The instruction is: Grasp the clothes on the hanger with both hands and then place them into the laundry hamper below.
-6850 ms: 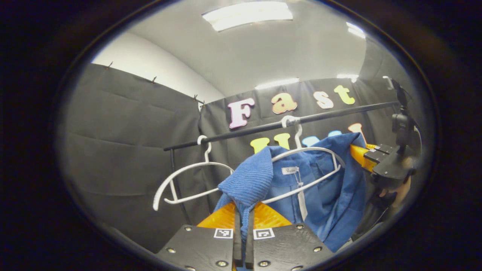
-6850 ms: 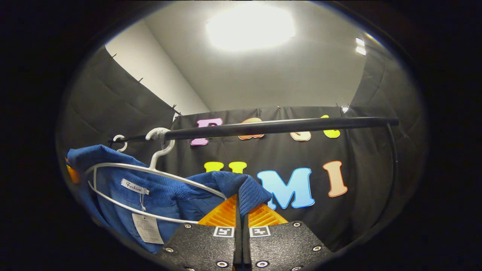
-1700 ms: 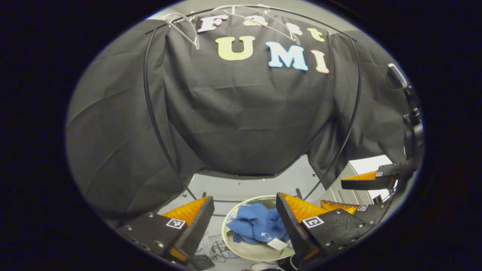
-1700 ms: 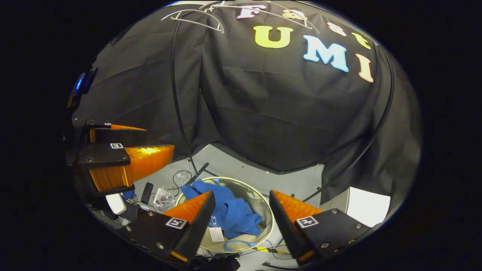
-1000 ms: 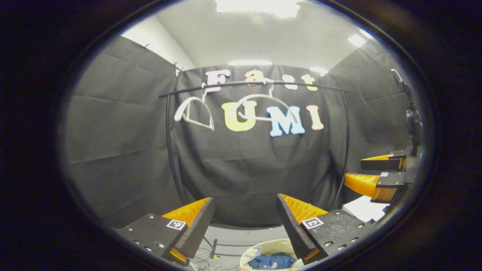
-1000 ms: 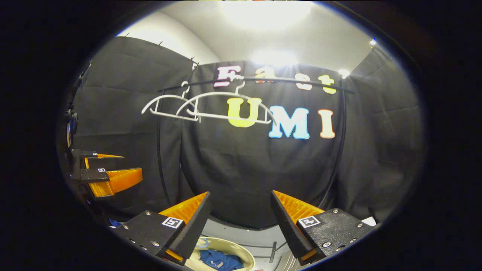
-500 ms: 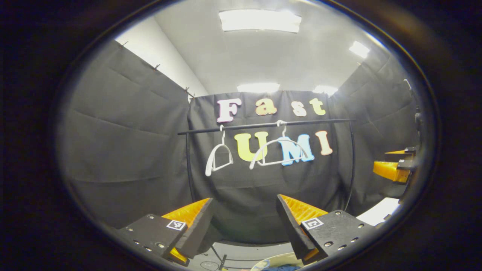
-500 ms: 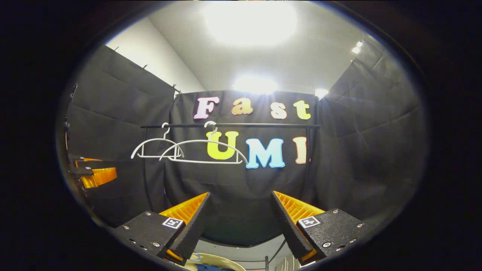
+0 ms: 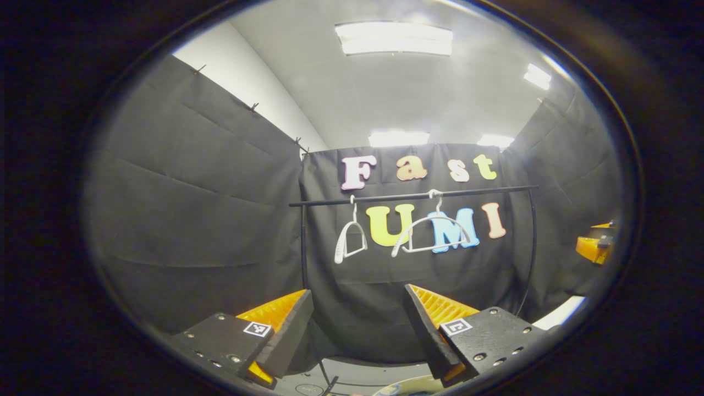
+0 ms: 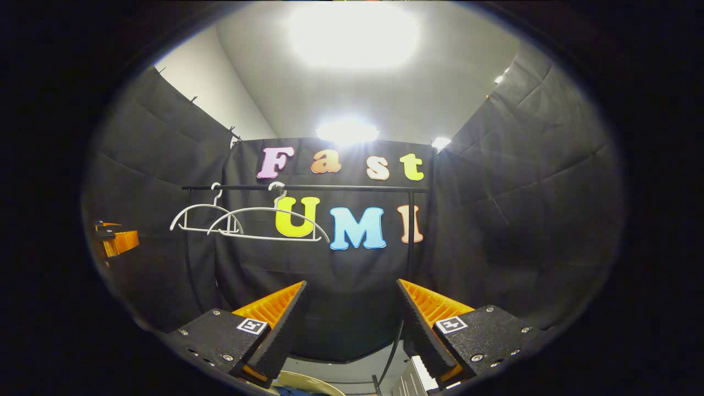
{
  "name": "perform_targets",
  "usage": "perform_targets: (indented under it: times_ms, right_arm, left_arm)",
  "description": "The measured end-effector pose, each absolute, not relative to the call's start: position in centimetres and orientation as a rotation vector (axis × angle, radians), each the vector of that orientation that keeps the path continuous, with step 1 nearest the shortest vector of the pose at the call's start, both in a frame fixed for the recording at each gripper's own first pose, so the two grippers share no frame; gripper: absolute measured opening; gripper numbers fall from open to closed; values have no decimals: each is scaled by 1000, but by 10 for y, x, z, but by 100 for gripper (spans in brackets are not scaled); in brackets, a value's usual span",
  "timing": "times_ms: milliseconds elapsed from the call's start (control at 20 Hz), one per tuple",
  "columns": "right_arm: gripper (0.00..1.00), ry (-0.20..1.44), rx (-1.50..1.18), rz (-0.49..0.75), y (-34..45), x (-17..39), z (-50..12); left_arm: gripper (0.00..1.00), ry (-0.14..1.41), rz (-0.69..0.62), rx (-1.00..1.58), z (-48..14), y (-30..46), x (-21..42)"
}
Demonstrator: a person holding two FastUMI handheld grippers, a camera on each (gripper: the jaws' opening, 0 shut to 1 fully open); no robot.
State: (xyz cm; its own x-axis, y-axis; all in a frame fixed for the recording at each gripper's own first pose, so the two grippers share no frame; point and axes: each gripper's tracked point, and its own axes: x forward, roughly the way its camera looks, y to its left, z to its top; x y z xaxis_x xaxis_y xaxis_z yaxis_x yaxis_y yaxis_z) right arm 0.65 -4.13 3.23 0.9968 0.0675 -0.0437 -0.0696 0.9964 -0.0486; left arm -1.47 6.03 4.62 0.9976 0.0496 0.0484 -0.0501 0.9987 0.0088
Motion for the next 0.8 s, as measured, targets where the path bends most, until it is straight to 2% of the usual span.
perform_targets:
  times_ms: [800]
  right_arm:
    - [95,47,-33,39,-44,9,22]
  left_arm:
    - [100,-42,79,16,29,58,-12]
